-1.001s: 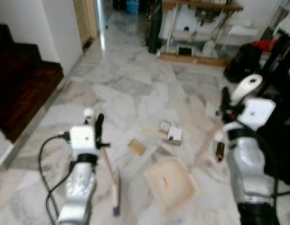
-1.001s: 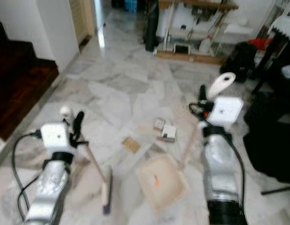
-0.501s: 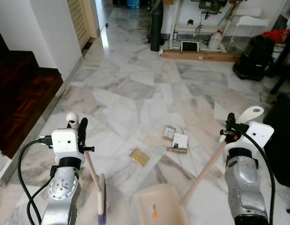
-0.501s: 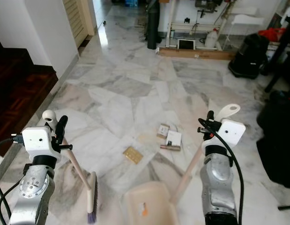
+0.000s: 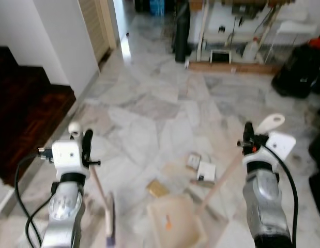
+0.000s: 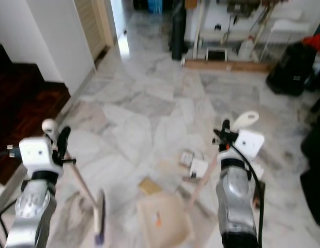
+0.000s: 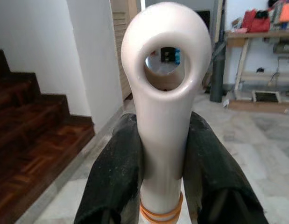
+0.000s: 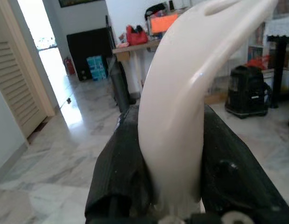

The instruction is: Sweep floor

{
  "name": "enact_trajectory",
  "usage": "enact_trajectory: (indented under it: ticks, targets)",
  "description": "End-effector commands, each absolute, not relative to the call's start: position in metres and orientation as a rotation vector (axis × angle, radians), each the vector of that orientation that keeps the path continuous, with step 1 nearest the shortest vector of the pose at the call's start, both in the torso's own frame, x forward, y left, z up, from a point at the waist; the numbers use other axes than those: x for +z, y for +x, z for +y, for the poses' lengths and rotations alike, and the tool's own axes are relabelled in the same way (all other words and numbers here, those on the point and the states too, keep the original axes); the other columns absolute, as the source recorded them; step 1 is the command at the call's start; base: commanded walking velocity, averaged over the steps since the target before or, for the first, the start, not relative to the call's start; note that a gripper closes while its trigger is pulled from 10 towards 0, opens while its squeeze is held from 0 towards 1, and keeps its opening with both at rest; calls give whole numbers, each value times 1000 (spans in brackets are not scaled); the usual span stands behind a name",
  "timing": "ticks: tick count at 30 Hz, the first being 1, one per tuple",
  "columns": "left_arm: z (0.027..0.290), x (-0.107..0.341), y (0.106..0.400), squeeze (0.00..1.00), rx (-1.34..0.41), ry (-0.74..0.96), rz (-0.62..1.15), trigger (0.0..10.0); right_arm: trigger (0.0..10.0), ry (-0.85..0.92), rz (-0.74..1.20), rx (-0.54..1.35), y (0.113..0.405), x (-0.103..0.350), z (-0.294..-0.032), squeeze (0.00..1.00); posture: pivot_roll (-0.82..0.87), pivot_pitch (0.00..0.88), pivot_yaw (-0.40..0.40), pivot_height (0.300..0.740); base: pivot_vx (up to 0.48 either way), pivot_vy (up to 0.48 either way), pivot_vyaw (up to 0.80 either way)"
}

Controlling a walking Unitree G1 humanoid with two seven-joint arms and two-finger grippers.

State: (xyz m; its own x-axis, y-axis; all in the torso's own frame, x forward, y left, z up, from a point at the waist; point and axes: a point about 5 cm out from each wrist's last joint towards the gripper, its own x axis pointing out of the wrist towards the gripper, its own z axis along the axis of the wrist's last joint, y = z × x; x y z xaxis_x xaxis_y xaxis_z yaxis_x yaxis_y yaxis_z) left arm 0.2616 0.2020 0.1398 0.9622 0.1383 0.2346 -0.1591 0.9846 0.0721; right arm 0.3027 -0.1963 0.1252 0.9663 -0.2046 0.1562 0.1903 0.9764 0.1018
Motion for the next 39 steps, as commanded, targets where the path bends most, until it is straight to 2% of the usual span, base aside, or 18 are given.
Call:
enact_trajectory:
  ticks: [1, 27, 39]
  targets:
    - [208, 150, 262, 0, 169, 127, -272, 10000, 10000, 111, -218, -154, 306, 136, -186, 0, -10, 52, 17, 740, 390, 0, 0]
    - [201, 147, 262, 0, 154, 104, -261, 10000, 10000, 82, -230, -127, 307, 140, -185, 0, -22, 73, 2, 740, 383, 0, 0]
    - [194, 145, 263, 0, 130, 76, -252, 10000, 10000, 76, -228, -128, 307, 140, -185, 0, -25, 91, 1, 740, 0, 0, 0]
